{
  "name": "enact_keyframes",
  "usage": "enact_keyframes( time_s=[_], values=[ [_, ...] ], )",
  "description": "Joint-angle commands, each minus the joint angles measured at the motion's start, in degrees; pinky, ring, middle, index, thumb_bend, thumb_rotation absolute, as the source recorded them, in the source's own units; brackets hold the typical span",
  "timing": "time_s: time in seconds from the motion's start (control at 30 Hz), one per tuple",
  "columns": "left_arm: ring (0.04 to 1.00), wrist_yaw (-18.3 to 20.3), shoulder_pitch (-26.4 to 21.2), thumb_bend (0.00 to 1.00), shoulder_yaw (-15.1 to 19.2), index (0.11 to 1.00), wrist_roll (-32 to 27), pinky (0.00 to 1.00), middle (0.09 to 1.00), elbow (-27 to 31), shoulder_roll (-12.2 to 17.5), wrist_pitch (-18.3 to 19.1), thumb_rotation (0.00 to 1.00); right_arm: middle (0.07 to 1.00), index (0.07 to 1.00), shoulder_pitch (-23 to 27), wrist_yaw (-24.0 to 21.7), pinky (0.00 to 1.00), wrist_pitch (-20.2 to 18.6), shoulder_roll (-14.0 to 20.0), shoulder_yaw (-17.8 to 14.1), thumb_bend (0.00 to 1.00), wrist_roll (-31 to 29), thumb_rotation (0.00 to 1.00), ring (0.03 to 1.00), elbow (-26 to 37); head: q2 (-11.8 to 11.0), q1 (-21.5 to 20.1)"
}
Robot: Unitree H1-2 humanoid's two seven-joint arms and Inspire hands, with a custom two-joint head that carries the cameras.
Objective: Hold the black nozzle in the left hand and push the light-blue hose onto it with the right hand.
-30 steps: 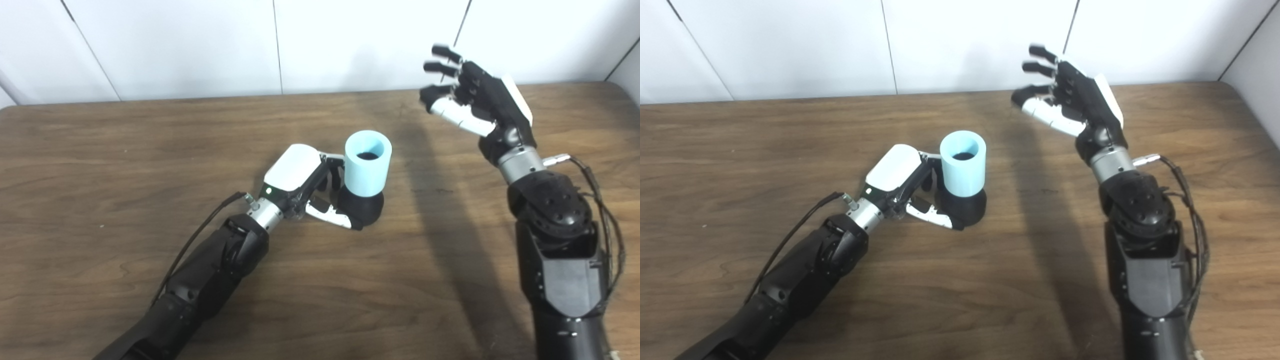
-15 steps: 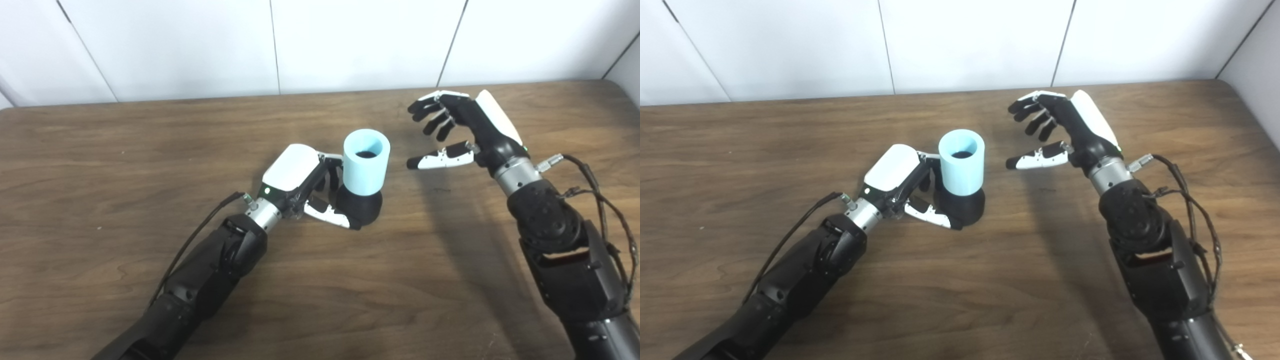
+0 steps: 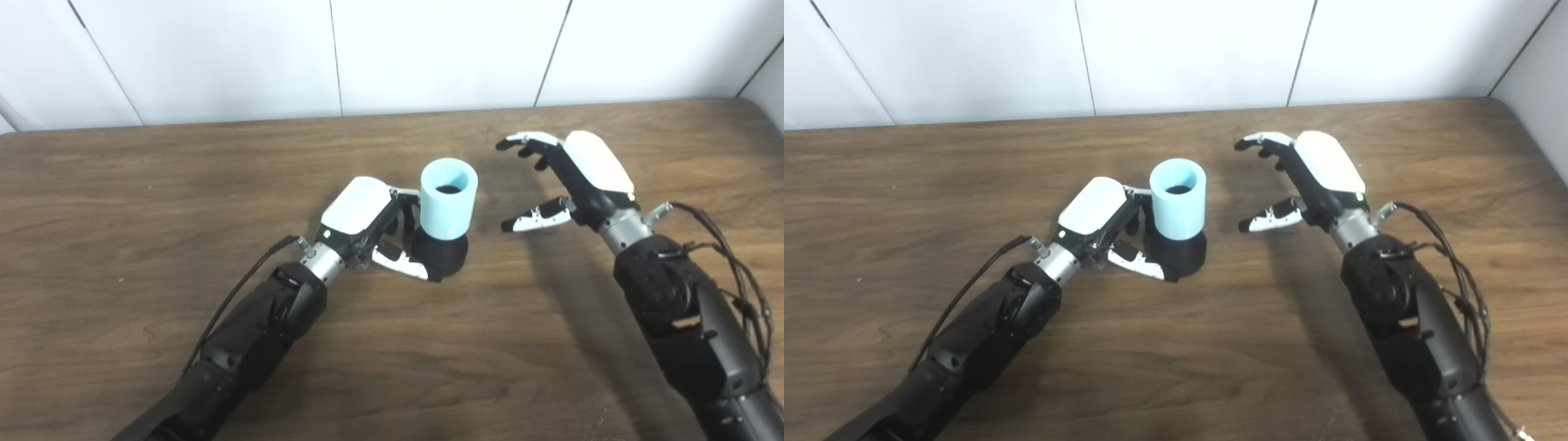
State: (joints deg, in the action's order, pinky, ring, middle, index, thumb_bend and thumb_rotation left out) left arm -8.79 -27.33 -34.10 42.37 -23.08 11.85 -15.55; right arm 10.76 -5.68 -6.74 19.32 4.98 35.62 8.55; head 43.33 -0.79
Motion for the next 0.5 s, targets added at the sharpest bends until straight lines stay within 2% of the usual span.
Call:
enact_keyframes(
  time_s=[0.0,0.03,0.07,0.13,0.23,0.47],
  values=[
    [0.575,15.2,5.2,0.74,-2.6,0.607,-0.2,0.48,0.580,0.8,3.3,7.4,0.12,0.811,0.779,0.7,2.7,0.62,0.6,-1.0,-1.6,0.81,-2.2,0.10,0.753,0.5,0.0,-0.1],
    [0.642,19.4,5.2,0.87,-2.7,0.672,-1.0,0.54,0.663,3.2,4.0,10.1,0.19,0.811,0.781,0.3,3.0,0.63,0.3,-1.8,-1.8,0.80,-2.2,0.09,0.756,0.5,0.0,0.2],
    [0.749,22.2,5.3,0.93,-2.6,0.801,-2.1,0.64,0.786,5.2,4.5,12.1,0.25,0.812,0.785,0.1,3.1,0.62,0.0,-2.5,-1.9,0.79,-2.0,0.09,0.756,0.7,0.1,0.2],
    [0.869,25.2,5.6,0.99,-1.9,0.944,-3.6,0.74,0.917,8.5,5.3,14.6,0.30,0.812,0.792,-0.3,3.5,0.61,-0.4,-3.7,-2.2,0.78,-2.0,0.09,0.756,0.9,0.1,0.4],
    [0.978,26.7,6.0,1.00,-0.7,0.995,-4.3,0.87,0.992,12.5,6.5,16.8,0.36,0.808,0.792,-0.6,4.6,0.60,-0.1,-5.0,-2.8,0.77,-2.1,0.08,0.751,0.5,0.2,0.5],
    [1.000,27.2,6.5,1.00,1.2,1.000,-3.2,0.93,1.000,14.2,7.8,18.1,0.36,0.801,0.786,-1.4,6.3,0.60,1.1,-6.3,-3.5,0.76,-2.8,0.07,0.746,-0.1,0.4,0.3]
  ],
)
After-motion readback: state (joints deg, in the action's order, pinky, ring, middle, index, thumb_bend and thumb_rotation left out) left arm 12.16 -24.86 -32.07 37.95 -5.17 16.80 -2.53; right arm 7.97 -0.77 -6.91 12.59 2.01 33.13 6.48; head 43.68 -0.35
